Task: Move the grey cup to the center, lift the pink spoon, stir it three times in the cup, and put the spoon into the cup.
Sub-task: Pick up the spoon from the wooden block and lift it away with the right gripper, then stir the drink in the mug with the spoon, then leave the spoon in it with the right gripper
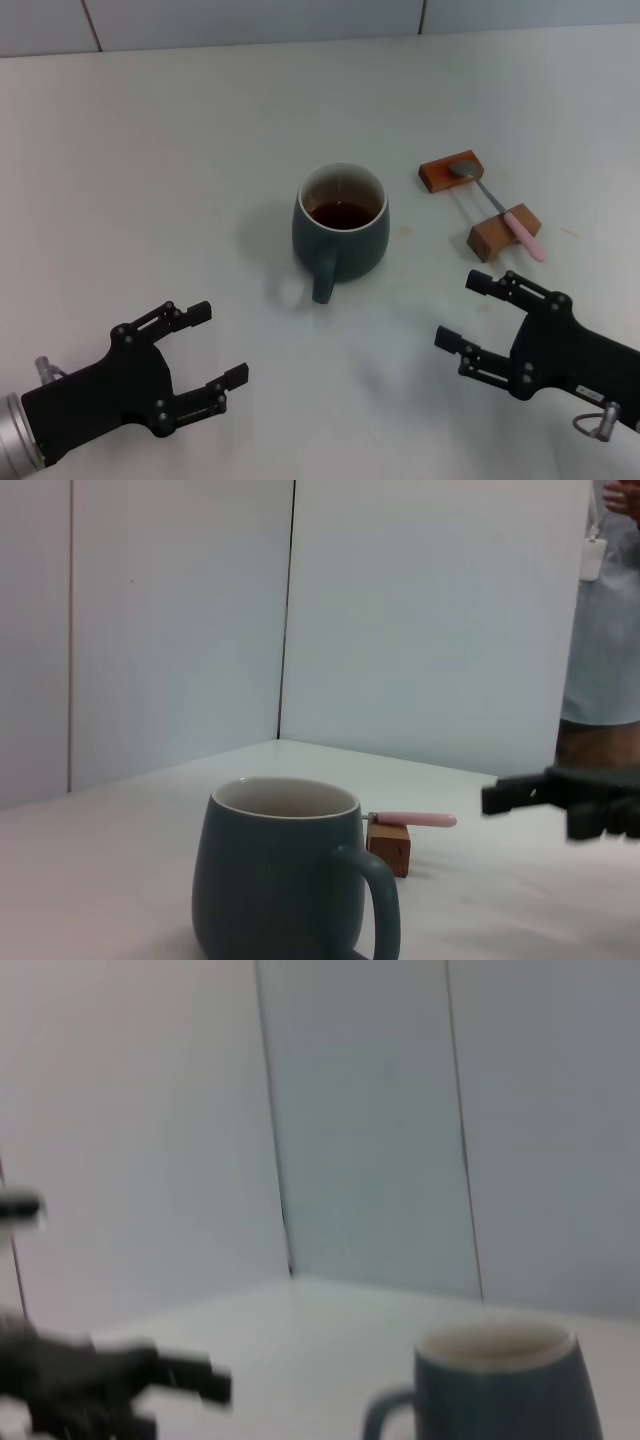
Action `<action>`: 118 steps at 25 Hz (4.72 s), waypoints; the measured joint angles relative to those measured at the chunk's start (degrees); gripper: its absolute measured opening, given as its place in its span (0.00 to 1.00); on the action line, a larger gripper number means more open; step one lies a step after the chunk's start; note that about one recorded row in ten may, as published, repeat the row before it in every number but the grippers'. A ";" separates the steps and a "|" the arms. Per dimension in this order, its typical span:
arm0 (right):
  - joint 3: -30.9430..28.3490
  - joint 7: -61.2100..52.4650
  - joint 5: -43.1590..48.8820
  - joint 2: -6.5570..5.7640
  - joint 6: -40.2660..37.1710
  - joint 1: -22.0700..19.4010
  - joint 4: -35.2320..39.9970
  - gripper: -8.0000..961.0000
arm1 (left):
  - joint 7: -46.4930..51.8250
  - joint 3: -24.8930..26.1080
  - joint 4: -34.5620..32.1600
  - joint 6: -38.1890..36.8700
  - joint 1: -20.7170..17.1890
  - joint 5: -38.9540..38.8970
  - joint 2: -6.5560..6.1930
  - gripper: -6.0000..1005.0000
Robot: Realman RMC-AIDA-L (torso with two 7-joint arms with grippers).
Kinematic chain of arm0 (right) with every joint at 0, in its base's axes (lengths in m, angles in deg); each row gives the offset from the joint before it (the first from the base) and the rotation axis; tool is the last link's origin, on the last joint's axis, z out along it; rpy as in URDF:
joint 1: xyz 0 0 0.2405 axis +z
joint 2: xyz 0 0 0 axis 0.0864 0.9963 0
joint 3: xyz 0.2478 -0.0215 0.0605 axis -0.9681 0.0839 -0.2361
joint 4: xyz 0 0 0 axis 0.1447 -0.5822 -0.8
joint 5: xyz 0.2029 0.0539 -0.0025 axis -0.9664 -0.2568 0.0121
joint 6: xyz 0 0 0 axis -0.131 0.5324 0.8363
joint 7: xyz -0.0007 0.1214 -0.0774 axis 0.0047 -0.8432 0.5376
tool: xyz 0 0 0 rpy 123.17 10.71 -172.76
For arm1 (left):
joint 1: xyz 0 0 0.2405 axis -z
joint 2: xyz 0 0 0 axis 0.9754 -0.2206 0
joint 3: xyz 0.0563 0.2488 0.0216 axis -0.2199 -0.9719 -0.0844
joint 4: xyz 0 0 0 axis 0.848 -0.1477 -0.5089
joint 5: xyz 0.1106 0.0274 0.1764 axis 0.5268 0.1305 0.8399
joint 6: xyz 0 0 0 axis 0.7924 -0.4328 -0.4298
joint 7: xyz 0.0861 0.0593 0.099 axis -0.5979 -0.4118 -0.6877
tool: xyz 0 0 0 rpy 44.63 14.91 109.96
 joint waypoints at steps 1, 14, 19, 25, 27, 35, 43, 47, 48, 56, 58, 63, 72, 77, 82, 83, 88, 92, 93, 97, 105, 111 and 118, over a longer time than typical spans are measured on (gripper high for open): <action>-0.63 -0.78 0.00 0.00 -1.69 -0.27 0.02 0.82 | 0.00 0.00 0.00 0.00 0.00 0.00 0.00 0.82; -20.82 -45.18 0.00 0.09 -18.83 -5.63 -3.13 0.82 | 0.22 0.25 -0.01 -0.06 0.25 -0.29 0.07 0.82; -24.50 -61.44 0.02 0.19 -12.97 -7.49 -4.45 0.82 | 0.24 0.32 -0.08 -0.05 0.58 -0.33 -0.05 0.82; -25.18 -70.50 0.03 0.27 -6.40 -9.01 -6.67 0.82 | 0.24 0.34 -0.22 0.00 0.62 -0.35 -0.23 0.82; -25.31 -72.04 0.05 0.27 -4.51 -9.09 -6.85 0.82 | 0.24 0.34 -0.24 0.00 0.62 -0.35 -0.27 0.82; -25.25 -73.98 -0.01 0.26 2.86 -8.80 -7.36 0.82 | 0.25 0.43 -0.36 -0.03 0.62 -0.47 -0.41 0.82; -24.80 -74.18 0.48 0.26 7.75 -6.69 -8.09 0.82 | 0.25 1.13 -0.35 -0.10 0.62 -0.53 -0.44 0.82; -24.67 -74.19 0.68 0.26 9.49 -5.82 -8.32 0.82 | 0.25 1.66 -0.36 -0.12 0.59 -0.53 -0.44 0.82; -24.60 -74.20 0.71 0.26 9.88 -5.59 -8.34 0.82 | 0.25 1.66 -0.36 -0.12 0.59 -0.53 -0.44 0.82; -23.32 -74.24 0.78 0.26 13.16 -3.22 -8.90 0.81 | 0.25 2.01 -0.45 -0.13 0.41 -0.78 -0.51 0.82; -23.32 -74.24 0.78 0.26 13.24 -3.06 -8.91 0.80 | 0.24 2.01 -0.44 -0.13 0.38 -0.85 -0.51 0.82; -23.73 -74.26 0.47 0.26 14.01 -2.56 -8.98 0.80 | 0.25 2.01 -0.44 -0.13 0.23 -1.35 -0.53 0.82; -23.96 -74.30 0.22 0.26 15.56 -1.36 -8.93 0.78 | 0.25 2.01 -0.44 -0.21 0.16 -2.26 -0.75 0.82; -24.02 -74.34 0.19 0.26 16.15 -1.09 -8.93 0.77 | 0.25 2.01 -0.44 -0.27 0.09 -2.58 -0.79 0.82; -24.00 -75.50 0.17 0.26 17.39 -1.09 -8.95 0.63 | 0.25 2.01 -0.44 -0.29 0.08 -2.70 -0.79 0.82; -23.99 -75.56 0.16 0.26 17.44 -1.12 -8.95 0.58 | 0.25 2.01 -0.44 -0.29 0.08 -2.74 -0.79 0.82; -23.97 -75.64 0.17 0.26 17.47 -1.37 -8.87 0.45 | 0.25 2.01 -0.44 -0.39 -0.04 -3.20 -0.68 0.82; -23.95 -75.71 0.16 0.26 17.20 -1.48 -8.66 0.37 | 0.25 2.01 -0.44 -0.50 -0.20 -3.32 -0.64 0.82; -23.97 -75.65 0.16 0.26 16.95 -1.55 -8.63 0.35 | 0.25 2.01 -0.44 -0.51 -0.25 -3.36 -0.63 0.82; -24.01 -74.12 0.17 0.26 14.82 -1.72 -8.52 0.26 | 0.24 2.01 -0.44 -0.51 -0.56 -3.45 -0.57 0.82; -28.48 -39.80 0.02 0.50 0.18 -1.52 -12.22 0.13 | 0.24 2.01 -0.45 -0.51 -0.84 -3.47 -0.44 0.82; -28.76 -17.84 0.37 0.06 -11.07 1.78 -9.38 0.13 | 0.24 1.97 -0.45 -0.35 -0.96 -3.47 -0.27 0.82; -27.21 -15.45 0.48 -0.62 -22.13 9.78 5.68 0.13 | 0.24 2.00 -0.46 -0.15 -1.05 -3.44 -0.03 0.82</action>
